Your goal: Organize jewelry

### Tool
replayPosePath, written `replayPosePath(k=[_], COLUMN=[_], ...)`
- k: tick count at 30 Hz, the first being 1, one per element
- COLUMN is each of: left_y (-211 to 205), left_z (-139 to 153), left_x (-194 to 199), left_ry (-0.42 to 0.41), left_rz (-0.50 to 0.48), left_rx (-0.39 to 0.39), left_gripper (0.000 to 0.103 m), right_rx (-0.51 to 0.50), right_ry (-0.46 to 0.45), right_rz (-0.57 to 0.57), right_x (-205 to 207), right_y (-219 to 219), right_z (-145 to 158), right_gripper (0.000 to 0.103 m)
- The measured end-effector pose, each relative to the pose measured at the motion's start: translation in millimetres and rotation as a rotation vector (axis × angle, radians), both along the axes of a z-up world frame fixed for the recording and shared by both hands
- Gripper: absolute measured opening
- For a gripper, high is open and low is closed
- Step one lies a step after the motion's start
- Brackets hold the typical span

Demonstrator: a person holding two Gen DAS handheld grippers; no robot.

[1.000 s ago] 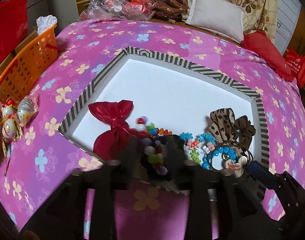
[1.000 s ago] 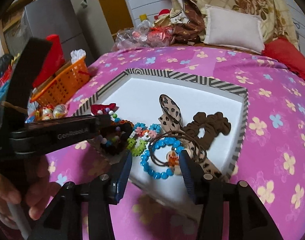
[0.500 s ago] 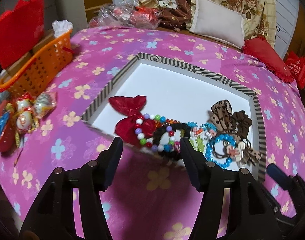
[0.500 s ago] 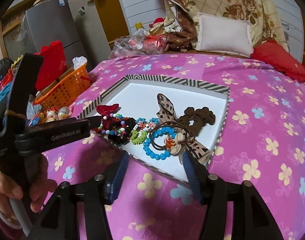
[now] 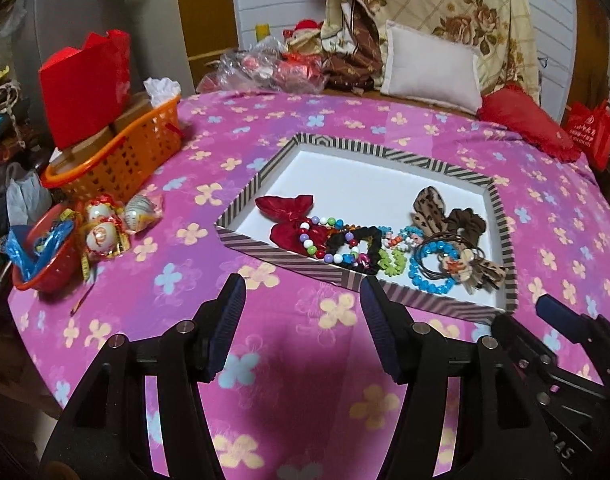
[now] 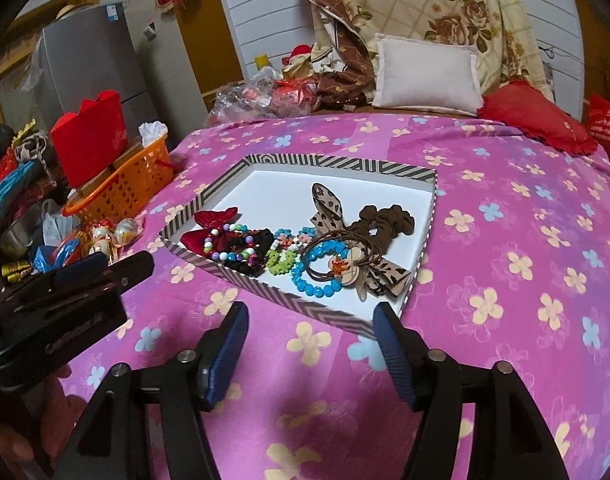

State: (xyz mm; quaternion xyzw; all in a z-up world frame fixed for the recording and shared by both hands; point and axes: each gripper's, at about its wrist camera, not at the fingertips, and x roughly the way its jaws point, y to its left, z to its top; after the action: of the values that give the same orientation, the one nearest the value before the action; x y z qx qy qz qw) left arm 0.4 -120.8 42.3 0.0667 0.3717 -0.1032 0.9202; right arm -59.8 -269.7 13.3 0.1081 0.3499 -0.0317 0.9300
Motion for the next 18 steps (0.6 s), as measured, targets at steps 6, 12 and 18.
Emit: replayPosePath(k=[6,12,18], left_y=[8.4,16.8,18.8], left_z=[10.0,17.4,21.1], left_x=[-21.3,-32.7,-41.7], left_ry=[-0.040,-0.051,-0.058], left_rz=[0.001,0.013,0.018], left_rx=[-0.009,-0.034,-0.037], left_gripper=[0.059,0.059,0.059], right_rx=[-0.018,-0.023,-0.051], right_ry=[-0.010,-0.013,-0.016], right_rz=[-0.015,-0.028,-0.036], right_x=[-10.8,-18.3,-25.3], right_y=[8.6,13.7,20.5], right_z=[6.1,8.4,12.1], right_gripper=[0.071,0.071,0.076])
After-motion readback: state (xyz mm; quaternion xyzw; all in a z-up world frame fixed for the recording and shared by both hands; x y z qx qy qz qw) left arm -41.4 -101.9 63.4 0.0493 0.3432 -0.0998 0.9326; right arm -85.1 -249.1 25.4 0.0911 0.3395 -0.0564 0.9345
